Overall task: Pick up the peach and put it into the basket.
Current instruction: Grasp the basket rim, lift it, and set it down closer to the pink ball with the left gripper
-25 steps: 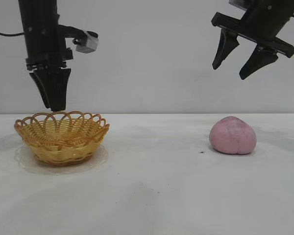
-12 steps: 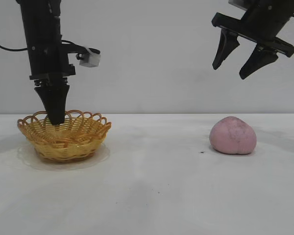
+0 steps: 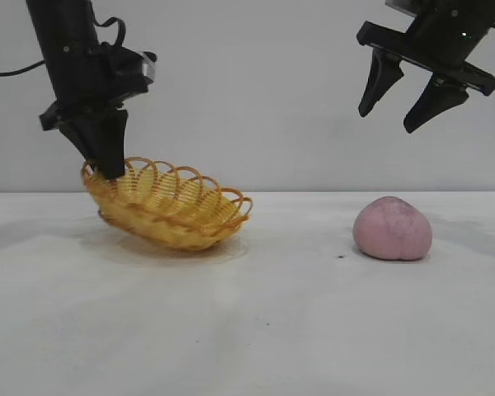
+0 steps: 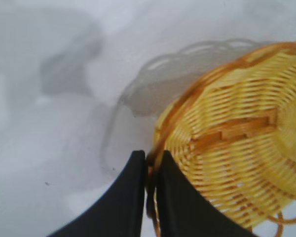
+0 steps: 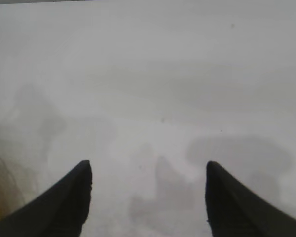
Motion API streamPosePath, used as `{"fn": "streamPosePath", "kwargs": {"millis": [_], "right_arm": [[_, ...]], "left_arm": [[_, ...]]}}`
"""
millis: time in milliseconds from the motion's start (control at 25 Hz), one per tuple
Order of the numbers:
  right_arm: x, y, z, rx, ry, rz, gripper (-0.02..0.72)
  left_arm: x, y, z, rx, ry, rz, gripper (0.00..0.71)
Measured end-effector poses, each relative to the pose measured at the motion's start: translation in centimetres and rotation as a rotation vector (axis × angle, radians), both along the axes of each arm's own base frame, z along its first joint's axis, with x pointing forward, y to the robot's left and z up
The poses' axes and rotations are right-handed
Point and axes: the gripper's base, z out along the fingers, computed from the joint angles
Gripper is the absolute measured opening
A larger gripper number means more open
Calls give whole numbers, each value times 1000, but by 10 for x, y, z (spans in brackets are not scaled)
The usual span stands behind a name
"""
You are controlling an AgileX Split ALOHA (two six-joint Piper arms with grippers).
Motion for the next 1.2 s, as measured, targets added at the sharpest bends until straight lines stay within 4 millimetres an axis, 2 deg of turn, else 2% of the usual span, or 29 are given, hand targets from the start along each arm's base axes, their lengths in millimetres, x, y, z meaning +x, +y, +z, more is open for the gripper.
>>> {"fn": "streamPosePath", "kwargs": {"millis": [160, 360, 520, 680, 880, 1200], "right_arm": [[0, 0, 0, 0, 0, 0, 427], [0, 0, 0, 0, 1, 1, 427], [0, 0, 0, 1, 5, 3, 427], [-1, 0, 0, 1, 6, 4, 427], [-1, 0, 0, 1, 7, 5, 427], [-1, 0, 0, 2, 8, 6, 427]], "left_arm": [[-13, -3, 6, -76, 68, 102, 0], [-36, -10, 1, -199, 175, 176, 0], [-52, -16, -16, -244, 180, 257, 0], [-68, -30, -42, -299, 202, 310, 0], [-69, -39, -50, -325, 150, 371, 0], [-67, -36, -52, -280, 107, 352, 0]]}}
